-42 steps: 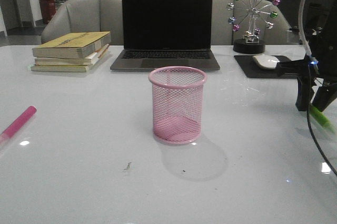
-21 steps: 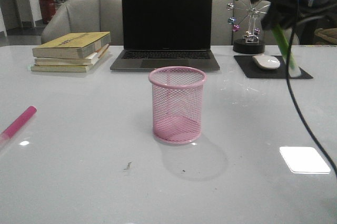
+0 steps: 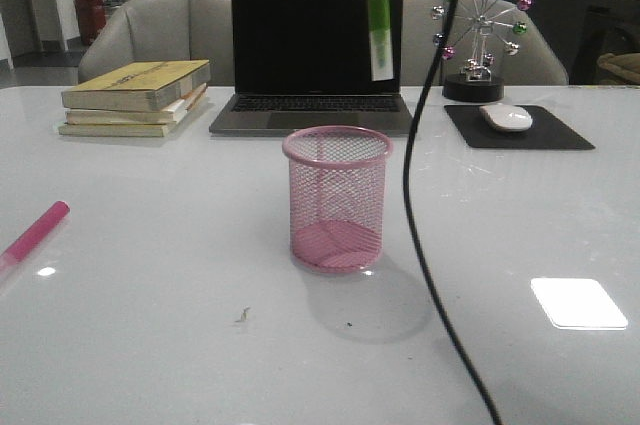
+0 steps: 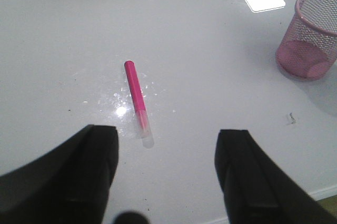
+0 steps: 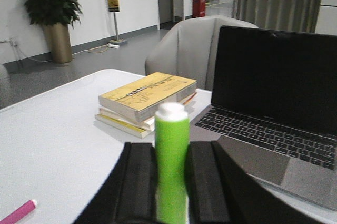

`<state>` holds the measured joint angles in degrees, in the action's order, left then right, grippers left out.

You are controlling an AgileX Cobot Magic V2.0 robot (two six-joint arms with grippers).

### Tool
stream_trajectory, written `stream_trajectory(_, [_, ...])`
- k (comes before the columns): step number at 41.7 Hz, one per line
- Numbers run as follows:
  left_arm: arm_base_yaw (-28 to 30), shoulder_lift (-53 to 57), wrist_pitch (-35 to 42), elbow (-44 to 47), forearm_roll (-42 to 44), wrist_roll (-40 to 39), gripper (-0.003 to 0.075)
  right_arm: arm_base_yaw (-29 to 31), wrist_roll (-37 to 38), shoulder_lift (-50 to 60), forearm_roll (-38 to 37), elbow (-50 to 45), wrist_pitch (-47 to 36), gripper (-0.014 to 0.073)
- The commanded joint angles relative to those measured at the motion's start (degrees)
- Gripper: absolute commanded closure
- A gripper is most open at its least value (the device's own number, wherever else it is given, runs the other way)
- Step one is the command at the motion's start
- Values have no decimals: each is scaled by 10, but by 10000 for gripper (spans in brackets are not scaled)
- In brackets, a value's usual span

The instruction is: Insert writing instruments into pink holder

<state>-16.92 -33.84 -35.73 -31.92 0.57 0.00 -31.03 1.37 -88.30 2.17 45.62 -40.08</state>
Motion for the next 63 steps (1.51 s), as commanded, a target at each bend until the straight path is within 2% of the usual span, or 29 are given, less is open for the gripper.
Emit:
stream_trajectory(1, [-4,-4,42,-17,0,0,267,-8,-3,-13,-30,13,-85,464])
stream_trajectory(10, [-4,-4,42,-17,0,0,267,-11,-3,-82,-58,13,-74,459])
stream_trajectory(12, [-4,-4,42,-17,0,0,267,-11,-3,-91,-58,13,-62,435])
stream_trajectory(14, [-4,-4,42,-17,0,0,267,-11,-3,-97,-58,13,-53,383])
stream_trajectory(19, [-4,-4,42,-17,0,0,267,-11,-3,-95,-58,13,-37,188])
stream_trajectory(23, [-4,-4,42,-17,0,0,267,-11,-3,-75,-57,13,-22,101])
stream_trajectory(28, [-4,-4,42,-17,0,0,267,-11,-3,-7,-57,13,68,97])
stream_trajectory(40, [-4,-4,48,-17,0,0,267,-11,-3,237,-57,13,477,97])
stream_trajectory(45, [-4,-5,48,-17,0,0,267,-11,-3,312,-57,12,617,97])
stream_trajectory(52, [-3,-40,40,-25,0,-3,262,-11,-3,399,-57,-21,712,97])
stream_trajectory(63, [3,-196,-13,-101,0,-18,262,-11,-3,484,-57,-44,771,97])
